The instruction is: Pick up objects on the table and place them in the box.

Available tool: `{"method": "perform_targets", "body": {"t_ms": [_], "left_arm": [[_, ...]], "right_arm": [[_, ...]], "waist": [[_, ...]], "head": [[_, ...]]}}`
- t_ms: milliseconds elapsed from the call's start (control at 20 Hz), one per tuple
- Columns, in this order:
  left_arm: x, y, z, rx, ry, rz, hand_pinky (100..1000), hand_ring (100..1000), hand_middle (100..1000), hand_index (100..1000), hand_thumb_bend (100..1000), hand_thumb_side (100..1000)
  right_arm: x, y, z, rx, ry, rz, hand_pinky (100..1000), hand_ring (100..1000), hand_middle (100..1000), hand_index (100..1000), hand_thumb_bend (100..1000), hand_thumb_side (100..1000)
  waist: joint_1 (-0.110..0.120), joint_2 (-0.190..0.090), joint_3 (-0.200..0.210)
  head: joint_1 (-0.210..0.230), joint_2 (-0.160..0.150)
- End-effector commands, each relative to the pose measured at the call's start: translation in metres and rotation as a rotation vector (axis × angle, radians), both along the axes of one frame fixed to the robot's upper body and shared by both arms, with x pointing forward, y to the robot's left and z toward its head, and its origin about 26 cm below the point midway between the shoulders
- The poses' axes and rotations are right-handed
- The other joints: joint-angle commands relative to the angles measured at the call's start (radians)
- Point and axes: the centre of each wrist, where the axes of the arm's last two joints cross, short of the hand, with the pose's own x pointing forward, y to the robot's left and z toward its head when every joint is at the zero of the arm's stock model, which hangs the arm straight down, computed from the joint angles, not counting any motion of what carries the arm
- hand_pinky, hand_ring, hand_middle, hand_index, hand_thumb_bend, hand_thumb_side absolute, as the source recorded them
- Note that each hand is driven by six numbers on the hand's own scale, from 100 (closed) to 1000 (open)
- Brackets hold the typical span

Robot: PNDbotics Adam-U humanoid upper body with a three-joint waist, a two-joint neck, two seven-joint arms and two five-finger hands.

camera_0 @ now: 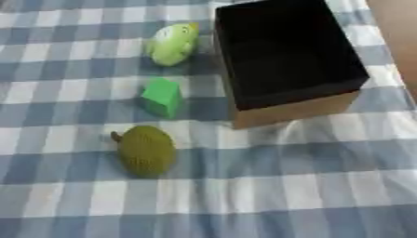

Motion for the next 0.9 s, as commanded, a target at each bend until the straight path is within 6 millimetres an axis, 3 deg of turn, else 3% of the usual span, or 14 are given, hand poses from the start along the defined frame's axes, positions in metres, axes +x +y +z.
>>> {"method": "perform_targets", "body": {"t_ms": [50, 300, 900], "left_arm": [[0.006, 0.02, 0.015, 0.115, -0.072, 0.092, 804, 801, 780, 894, 100, 495], [0.021, 0.018, 0.026, 0.262, -0.15, 0.128, 834, 819, 793, 905, 100, 575], [0.064, -0.003, 0.036, 0.576, -0.261, 0.17, 853, 834, 802, 913, 100, 542]], "right_arm": [[-0.002, -0.003, 0.009, -0.036, -0.014, -0.007, 935, 1000, 437, 943, 100, 470], [-0.002, -0.002, 0.008, -0.043, -0.002, -0.005, 936, 1000, 434, 944, 100, 470], [-0.003, -0.002, 0.004, -0.059, 0.02, -0.006, 937, 1000, 427, 945, 100, 470]], "waist": [[0.014, -0.027, -0.004], [0.021, -0.03, -0.002], [0.029, -0.036, 0.003]], "head": [[0.004, 0.0], [-0.004, 0.005], [-0.006, 0.019]]}}
